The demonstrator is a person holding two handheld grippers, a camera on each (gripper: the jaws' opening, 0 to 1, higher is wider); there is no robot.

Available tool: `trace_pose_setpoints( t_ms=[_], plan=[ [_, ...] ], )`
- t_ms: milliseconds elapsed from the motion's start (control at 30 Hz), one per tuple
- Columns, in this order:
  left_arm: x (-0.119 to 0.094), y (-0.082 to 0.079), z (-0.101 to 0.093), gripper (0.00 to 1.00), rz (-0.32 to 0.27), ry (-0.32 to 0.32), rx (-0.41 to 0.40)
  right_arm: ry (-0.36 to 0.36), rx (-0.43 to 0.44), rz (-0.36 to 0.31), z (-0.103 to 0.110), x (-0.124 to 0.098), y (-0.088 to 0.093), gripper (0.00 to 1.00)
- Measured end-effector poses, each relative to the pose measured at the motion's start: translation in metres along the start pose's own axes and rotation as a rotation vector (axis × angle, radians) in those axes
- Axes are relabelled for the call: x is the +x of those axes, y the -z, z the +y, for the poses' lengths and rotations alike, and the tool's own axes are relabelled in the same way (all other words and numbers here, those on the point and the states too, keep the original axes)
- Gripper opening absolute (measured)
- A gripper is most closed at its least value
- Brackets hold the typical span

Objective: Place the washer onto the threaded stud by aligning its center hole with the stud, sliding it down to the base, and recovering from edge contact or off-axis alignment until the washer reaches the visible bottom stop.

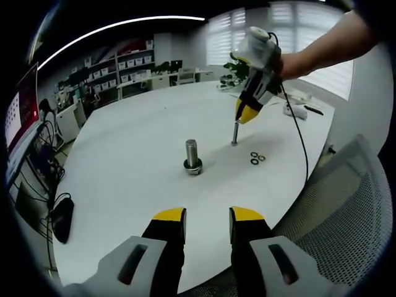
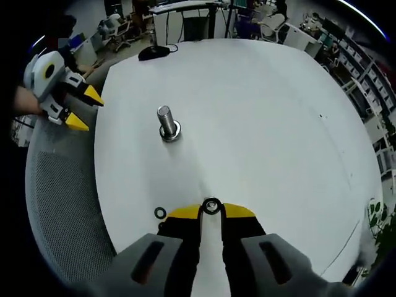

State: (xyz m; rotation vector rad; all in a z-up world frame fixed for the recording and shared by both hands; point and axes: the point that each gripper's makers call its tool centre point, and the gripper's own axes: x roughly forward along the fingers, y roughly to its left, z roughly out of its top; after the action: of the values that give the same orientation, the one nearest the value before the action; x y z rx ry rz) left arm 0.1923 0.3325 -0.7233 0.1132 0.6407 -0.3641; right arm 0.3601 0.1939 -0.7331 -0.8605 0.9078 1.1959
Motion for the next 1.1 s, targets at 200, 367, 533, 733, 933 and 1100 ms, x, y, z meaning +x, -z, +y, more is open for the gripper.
trace_pose_setpoints(
  t_ms=[200,367,533,733,933,1100],
  plan=[
    [0.000,0.000,0.000,0.26,-0.001,-0.001,0.002,-0.008,-0.010,0.023,0.000,0.005,0.002,0.13],
    [0.000,0.000,0.000,0.26,-0.003,-0.001,0.002,-0.014,-0.021,0.045,0.000,0.012,0.005,0.14],
    [0.000,0.001,0.000,0.25,-0.002,0.001,0.003,-0.024,-0.031,0.067,0.000,0.022,0.006,0.14],
    [-0.001,0.002,0.000,0.25,-0.005,0.001,0.003,-0.038,-0.031,0.096,0.002,0.031,0.010,0.14],
    [-0.001,0.001,0.000,0.24,-0.005,0.004,0.003,-0.045,-0.028,0.101,0.002,0.038,0.015,0.14],
    [-0.001,0.001,0.001,0.24,-0.006,0.004,0.003,-0.048,-0.019,0.115,0.004,0.045,0.022,0.14]
  ],
)
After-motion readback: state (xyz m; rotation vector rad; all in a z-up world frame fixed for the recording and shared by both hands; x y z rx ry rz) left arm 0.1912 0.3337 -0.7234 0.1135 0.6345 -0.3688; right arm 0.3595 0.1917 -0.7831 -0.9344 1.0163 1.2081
